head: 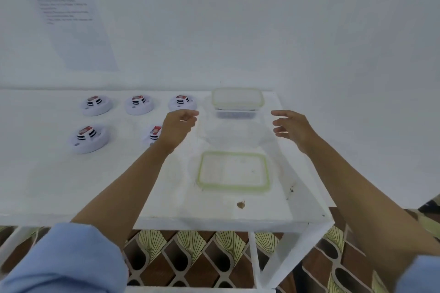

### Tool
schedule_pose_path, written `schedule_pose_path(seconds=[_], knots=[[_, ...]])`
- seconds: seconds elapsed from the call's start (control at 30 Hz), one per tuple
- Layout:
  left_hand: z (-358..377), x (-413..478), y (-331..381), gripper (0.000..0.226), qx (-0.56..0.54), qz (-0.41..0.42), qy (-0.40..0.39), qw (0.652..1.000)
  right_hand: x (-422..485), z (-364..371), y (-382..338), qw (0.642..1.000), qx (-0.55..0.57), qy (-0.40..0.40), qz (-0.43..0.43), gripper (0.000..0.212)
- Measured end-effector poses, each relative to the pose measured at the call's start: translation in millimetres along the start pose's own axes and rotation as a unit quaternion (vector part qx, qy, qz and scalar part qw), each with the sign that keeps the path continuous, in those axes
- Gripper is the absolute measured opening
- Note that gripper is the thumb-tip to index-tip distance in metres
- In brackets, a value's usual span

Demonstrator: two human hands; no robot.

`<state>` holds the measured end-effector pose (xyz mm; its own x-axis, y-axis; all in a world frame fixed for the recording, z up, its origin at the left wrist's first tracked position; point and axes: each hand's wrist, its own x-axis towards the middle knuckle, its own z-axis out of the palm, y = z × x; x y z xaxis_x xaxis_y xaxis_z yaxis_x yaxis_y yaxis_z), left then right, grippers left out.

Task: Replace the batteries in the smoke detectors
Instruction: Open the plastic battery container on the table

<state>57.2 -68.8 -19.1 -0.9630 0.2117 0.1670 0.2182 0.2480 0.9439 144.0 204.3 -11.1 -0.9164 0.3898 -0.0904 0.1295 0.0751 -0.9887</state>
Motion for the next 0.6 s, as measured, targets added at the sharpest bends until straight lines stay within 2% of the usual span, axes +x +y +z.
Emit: schedule_pose_path(seconds=[0.07,0.2,0.3,0.47,0.53,0.6], knots=[[7,24,5,0.022,-0.055,-0.056,-0.024,0.997,22,6,-9,1.000,0.001,-0.019,0.006,0.027],[18,75,8,0.018,-0.028,-0.091,-0.051,0.994,72,13,-15,1.000,-0.015,0.003,0.013,0.025],[22,104,5,0.016,-0.061,-0.128,-0.078,0.987,104,13,-15,0.999,-0.020,0.010,0.036,0.024],[31,138,1,0.024,-0.112,-0.192,-0.077,0.972,143,9,-15,0.994,-0.018,-0.071,0.079,0.025],[35,152,-6,0.036,-0.088,-0.208,-0.116,0.967,155,8,-16,0.991,-0.035,-0.095,0.090,0.027],[40,162,-9,0.039,-0.081,-0.212,-0.150,0.962,166,5,-19,0.986,-0.050,-0.125,0.099,0.033]])
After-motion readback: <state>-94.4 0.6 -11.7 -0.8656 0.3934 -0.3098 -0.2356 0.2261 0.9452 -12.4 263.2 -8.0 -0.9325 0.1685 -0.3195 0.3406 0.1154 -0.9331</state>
